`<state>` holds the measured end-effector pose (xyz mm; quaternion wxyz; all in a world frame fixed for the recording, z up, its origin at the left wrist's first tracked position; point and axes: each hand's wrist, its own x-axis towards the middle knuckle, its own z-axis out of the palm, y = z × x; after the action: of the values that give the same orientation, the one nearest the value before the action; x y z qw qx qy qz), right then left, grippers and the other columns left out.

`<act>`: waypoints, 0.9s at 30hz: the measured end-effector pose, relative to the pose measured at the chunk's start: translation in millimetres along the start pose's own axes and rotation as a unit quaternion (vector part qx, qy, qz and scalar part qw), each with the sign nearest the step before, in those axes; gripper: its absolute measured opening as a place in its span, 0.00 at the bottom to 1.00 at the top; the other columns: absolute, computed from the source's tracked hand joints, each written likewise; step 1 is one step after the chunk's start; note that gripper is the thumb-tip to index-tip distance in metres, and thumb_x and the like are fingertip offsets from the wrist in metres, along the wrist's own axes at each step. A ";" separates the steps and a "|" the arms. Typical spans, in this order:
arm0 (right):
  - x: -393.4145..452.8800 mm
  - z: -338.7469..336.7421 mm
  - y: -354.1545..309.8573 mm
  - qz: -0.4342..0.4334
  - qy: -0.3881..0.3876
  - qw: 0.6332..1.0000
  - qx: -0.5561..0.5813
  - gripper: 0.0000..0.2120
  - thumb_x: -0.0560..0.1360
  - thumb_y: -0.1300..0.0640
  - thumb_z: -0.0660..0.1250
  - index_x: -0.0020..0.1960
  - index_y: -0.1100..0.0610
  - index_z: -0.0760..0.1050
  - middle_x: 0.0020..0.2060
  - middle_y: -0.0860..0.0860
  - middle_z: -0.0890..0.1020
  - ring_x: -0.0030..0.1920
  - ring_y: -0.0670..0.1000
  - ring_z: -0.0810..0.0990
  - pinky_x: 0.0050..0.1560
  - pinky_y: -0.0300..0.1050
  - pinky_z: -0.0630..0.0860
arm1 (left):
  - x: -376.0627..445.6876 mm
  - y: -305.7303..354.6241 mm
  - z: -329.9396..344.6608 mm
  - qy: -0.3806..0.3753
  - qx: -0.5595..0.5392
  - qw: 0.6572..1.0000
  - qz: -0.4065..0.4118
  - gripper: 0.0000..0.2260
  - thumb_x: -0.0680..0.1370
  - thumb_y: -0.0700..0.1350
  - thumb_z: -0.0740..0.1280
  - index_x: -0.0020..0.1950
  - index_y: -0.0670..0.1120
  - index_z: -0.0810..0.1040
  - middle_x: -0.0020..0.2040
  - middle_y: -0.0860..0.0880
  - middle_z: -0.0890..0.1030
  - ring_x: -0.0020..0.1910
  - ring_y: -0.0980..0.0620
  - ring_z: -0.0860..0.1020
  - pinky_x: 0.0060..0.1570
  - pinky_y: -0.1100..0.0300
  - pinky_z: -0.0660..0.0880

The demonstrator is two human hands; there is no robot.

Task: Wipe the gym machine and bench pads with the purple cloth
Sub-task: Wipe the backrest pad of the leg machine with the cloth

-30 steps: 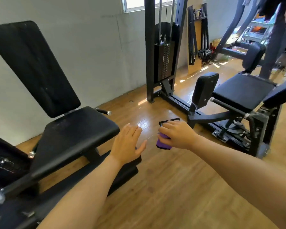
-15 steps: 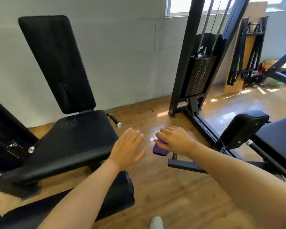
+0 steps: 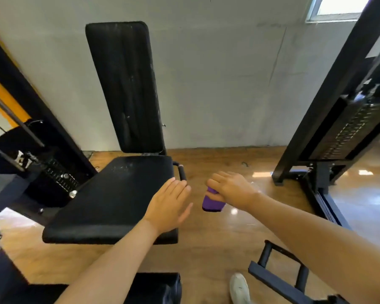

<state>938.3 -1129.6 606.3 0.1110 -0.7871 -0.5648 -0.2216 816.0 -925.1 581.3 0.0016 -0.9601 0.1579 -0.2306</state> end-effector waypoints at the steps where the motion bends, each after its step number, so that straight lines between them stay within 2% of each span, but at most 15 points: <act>1: 10.6 5.8 15.6 -0.016 0.007 1.000 0.012 0.15 0.76 0.47 0.60 0.37 0.54 0.77 0.32 0.48 0.78 0.32 0.49 0.77 0.29 0.36 0.68 | 11.4 -6.0 3.3 0.004 0.012 1.000 -0.011 0.18 0.78 0.53 0.61 0.58 0.42 0.80 0.55 0.46 0.81 0.56 0.47 0.79 0.68 0.51 0.71; 3: 32.4 16.1 46.5 -0.052 0.014 0.998 0.034 0.10 0.73 0.50 0.70 0.37 0.54 0.76 0.32 0.49 0.77 0.31 0.50 0.77 0.30 0.37 0.71 | 32.9 -18.7 10.6 0.008 0.036 0.999 -0.039 0.18 0.78 0.53 0.61 0.58 0.42 0.80 0.55 0.45 0.81 0.56 0.48 0.79 0.68 0.53 0.68; 5: 56.7 21.8 77.6 -0.074 0.013 0.996 0.046 0.11 0.68 0.52 0.78 0.38 0.55 0.76 0.32 0.49 0.78 0.31 0.51 0.78 0.31 0.38 0.73 | 54.8 -30.3 17.3 0.007 0.053 0.996 -0.072 0.19 0.78 0.53 0.61 0.59 0.41 0.80 0.56 0.45 0.81 0.57 0.48 0.78 0.70 0.55 0.63; 8: 92.9 26.1 120.2 -0.093 -0.006 0.994 0.052 0.13 0.66 0.52 0.80 0.38 0.54 0.77 0.32 0.49 0.79 0.30 0.51 0.78 0.30 0.38 0.73 | 87.6 -45.8 23.4 0.006 0.074 0.991 -0.113 0.19 0.78 0.53 0.61 0.60 0.42 0.80 0.57 0.45 0.81 0.58 0.48 0.78 0.70 0.55 0.62; 10: 117.1 30.3 144.8 -0.106 -0.010 0.993 0.058 0.13 0.65 0.52 0.81 0.39 0.54 0.77 0.32 0.50 0.79 0.30 0.51 0.79 0.30 0.37 0.69 | 108.9 -57.8 24.9 0.011 0.091 0.985 -0.148 0.19 0.78 0.53 0.62 0.60 0.41 0.80 0.57 0.45 0.81 0.58 0.47 0.77 0.70 0.55 0.63; 13: 152.7 37.4 173.3 -0.104 -0.015 0.990 0.091 0.12 0.68 0.54 0.79 0.40 0.56 0.76 0.32 0.51 0.78 0.30 0.54 0.78 0.33 0.37 0.65 | 130.8 -80.5 28.4 0.001 0.093 0.976 -0.196 0.20 0.79 0.53 0.62 0.62 0.41 0.79 0.59 0.45 0.80 0.60 0.47 0.77 0.70 0.53 0.67; 16: 189.3 48.0 195.6 -0.125 -0.046 0.986 0.102 0.10 0.73 0.53 0.75 0.43 0.58 0.77 0.35 0.54 0.80 0.34 0.56 0.79 0.34 0.42 0.69 | 149.6 -108.0 30.0 -0.004 0.108 0.967 -0.232 0.21 0.80 0.54 0.60 0.64 0.41 0.78 0.61 0.45 0.80 0.61 0.47 0.78 0.70 0.51 0.69; 18: 217.1 53.0 207.9 -0.135 -0.078 0.984 0.090 0.11 0.78 0.50 0.69 0.50 0.58 0.77 0.43 0.54 0.80 0.42 0.56 0.80 0.41 0.44 0.73 | 164.2 -131.8 32.0 0.010 0.108 0.963 -0.247 0.21 0.80 0.53 0.60 0.63 0.41 0.79 0.60 0.44 0.80 0.60 0.46 0.78 0.69 0.50 0.71; 20: 245.9 59.2 220.4 -0.119 -0.110 0.983 0.085 0.15 0.82 0.46 0.61 0.58 0.57 0.75 0.52 0.53 0.79 0.51 0.54 0.77 0.50 0.41 0.71 | 178.4 -158.7 34.3 0.021 0.113 0.959 -0.258 0.21 0.80 0.54 0.60 0.63 0.41 0.79 0.60 0.44 0.81 0.60 0.45 0.78 0.68 0.50 0.71; 21: 260.6 62.8 226.8 -0.112 -0.113 0.983 0.090 0.16 0.82 0.46 0.59 0.59 0.57 0.74 0.54 0.53 0.79 0.53 0.53 0.76 0.51 0.39 0.69 | 185.9 -174.2 35.7 0.024 0.120 0.957 -0.262 0.21 0.80 0.54 0.60 0.64 0.41 0.79 0.60 0.44 0.81 0.60 0.45 0.79 0.68 0.50 0.71; 24: 309.6 75.0 245.9 -0.101 -0.107 0.985 0.085 0.16 0.82 0.45 0.58 0.60 0.56 0.73 0.55 0.52 0.78 0.54 0.51 0.75 0.51 0.36 0.69 | 211.9 -228.4 40.4 0.035 0.134 0.952 -0.273 0.23 0.80 0.55 0.58 0.64 0.41 0.78 0.60 0.43 0.81 0.60 0.44 0.79 0.67 0.48 0.72; 27: 370.8 84.1 263.7 -0.085 -0.107 0.987 0.084 0.15 0.82 0.45 0.60 0.58 0.56 0.72 0.53 0.53 0.77 0.50 0.50 0.73 0.50 0.39 0.72 | 237.2 -287.4 45.1 0.050 0.144 0.949 -0.277 0.23 0.80 0.55 0.57 0.64 0.41 0.78 0.60 0.43 0.81 0.60 0.44 0.79 0.68 0.49 0.70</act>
<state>1302.3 -871.5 728.3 0.0963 -0.7431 -0.6552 -0.0961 1123.1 -727.3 667.7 0.0680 -0.9429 -0.1490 -0.2901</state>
